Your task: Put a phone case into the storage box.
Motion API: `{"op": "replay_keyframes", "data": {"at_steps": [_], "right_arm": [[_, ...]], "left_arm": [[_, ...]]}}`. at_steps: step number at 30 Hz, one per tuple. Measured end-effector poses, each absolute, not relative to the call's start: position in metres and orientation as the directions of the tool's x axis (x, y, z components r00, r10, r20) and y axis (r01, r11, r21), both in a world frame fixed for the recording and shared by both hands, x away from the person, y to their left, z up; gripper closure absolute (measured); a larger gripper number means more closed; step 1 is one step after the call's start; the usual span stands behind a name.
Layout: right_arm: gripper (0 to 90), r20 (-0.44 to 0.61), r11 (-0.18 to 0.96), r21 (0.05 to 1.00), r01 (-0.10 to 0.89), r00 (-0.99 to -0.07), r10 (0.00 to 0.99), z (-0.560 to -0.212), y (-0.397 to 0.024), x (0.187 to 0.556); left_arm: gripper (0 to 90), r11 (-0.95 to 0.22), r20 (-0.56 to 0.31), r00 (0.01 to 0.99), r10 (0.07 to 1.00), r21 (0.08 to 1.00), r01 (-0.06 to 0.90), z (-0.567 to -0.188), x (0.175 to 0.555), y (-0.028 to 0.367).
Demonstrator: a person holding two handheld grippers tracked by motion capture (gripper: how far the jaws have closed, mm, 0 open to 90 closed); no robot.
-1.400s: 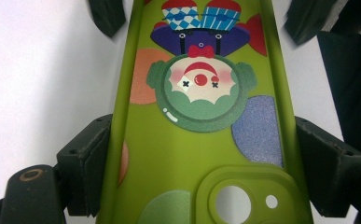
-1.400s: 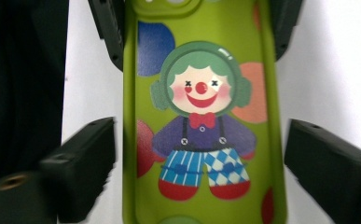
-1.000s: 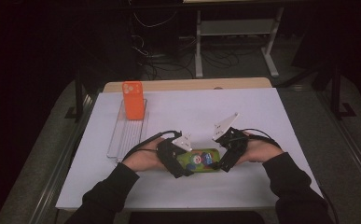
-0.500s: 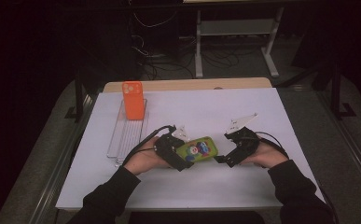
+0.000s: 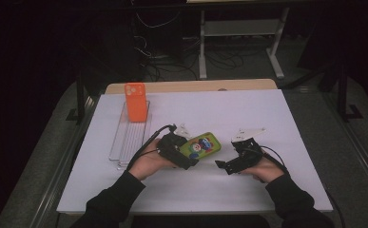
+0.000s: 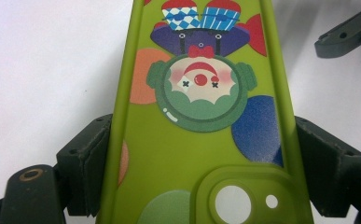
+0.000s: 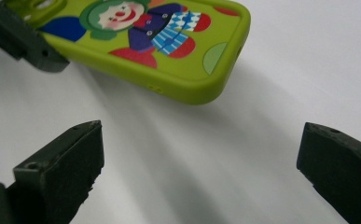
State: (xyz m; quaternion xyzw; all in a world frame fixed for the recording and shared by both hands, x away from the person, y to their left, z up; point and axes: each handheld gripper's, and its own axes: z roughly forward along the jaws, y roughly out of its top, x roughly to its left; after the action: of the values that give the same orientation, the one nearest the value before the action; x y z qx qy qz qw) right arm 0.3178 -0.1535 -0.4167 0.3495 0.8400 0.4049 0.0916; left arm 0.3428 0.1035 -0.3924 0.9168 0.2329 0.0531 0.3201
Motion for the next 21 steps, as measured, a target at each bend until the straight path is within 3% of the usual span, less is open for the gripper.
{"op": "replay_keyframes", "data": {"at_steps": [11,21], "right_arm": [[0.2,0.117,0.367,0.79,0.492,-0.708,0.697,-0.419,-0.152,0.317],[0.2,-0.106,0.491,0.792,0.363,-0.71,0.696,-0.417,-0.143,0.31]], "left_arm": [[15.7,-0.674,-0.052,0.874,0.482,0.616,0.408,-0.392,0.345,0.106],[15.7,-0.672,-0.053,0.872,0.486,0.615,0.412,-0.391,0.346,0.109]]}}
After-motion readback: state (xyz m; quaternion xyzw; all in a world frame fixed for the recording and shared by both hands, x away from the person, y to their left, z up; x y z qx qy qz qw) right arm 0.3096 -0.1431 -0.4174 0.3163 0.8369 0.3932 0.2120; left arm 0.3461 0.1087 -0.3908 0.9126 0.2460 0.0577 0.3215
